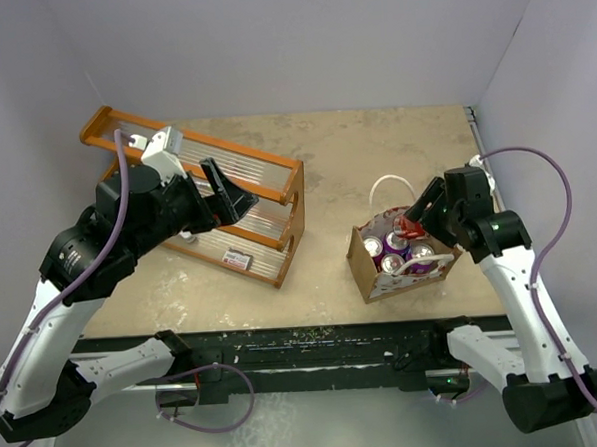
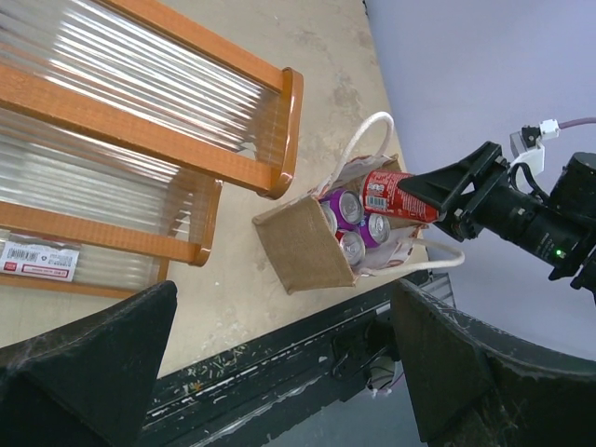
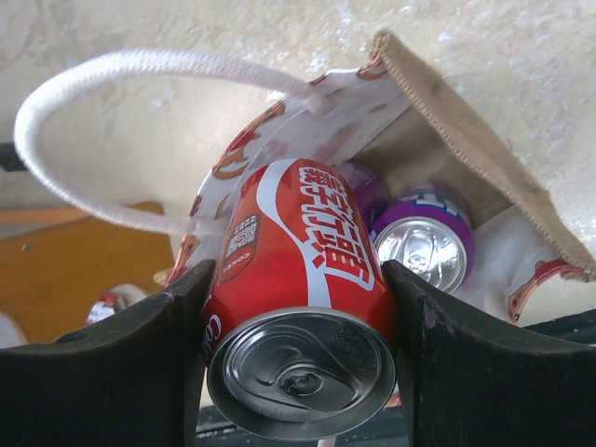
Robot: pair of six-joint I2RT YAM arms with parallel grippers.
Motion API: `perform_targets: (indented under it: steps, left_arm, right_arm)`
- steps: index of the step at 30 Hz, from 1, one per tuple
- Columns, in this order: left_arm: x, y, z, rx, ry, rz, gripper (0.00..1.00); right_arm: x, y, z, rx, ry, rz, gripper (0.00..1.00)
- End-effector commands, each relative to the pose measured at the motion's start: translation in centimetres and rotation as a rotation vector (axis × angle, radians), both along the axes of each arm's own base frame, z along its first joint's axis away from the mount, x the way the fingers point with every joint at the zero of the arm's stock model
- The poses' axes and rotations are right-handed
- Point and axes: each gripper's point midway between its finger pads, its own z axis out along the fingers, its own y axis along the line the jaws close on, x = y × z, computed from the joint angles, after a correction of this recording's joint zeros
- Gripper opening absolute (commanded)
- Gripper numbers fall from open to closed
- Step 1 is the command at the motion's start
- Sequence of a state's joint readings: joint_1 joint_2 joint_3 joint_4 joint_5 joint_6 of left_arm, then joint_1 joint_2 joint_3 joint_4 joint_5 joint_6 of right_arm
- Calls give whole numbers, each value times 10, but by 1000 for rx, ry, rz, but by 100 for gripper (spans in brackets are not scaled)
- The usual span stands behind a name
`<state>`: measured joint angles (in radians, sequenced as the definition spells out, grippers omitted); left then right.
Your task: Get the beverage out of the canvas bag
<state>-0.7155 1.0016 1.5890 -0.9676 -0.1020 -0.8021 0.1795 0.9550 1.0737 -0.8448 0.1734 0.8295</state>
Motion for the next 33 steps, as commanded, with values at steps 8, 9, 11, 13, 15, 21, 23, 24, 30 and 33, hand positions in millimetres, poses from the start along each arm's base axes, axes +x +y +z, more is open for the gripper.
perform_targets:
  steps: [8, 9, 11, 13, 15, 21, 23, 24, 30, 33]
  left_arm:
    - [-11, 6, 2, -35, -9, -8, 99]
    - [-11, 5, 3, -36, -10, -11, 99]
    - [-10, 4, 0, -29, -5, -15, 99]
    - [-6, 2, -5, -19, -3, -12, 99]
    - [-3, 0, -9, -17, -3, -7, 99]
    - [7, -8, -4, 3, -18, -20, 99]
    - [10, -7, -5, 21, -15, -15, 99]
    - [11, -8, -6, 27, -15, -11, 99]
    - [29, -14, -7, 59, -36, 8, 99]
    - [38, -19, 0, 86, -61, -1, 99]
  right_arm:
    - [-13, 33, 49, 196, -199, 108, 0]
    - [-14, 34, 53, 207, -217, 112, 0]
    - [-15, 38, 62, 231, -249, 125, 0]
    - [-13, 44, 73, 254, -298, 161, 0]
    - [-9, 51, 85, 269, -343, 205, 0]
    - [21, 77, 134, 282, -498, 383, 0]
    - [34, 86, 153, 284, -562, 440, 0]
    - [42, 88, 161, 283, -587, 455, 0]
    - [101, 96, 177, 198, -672, 504, 0]
    - [126, 101, 166, 156, -640, 541, 0]
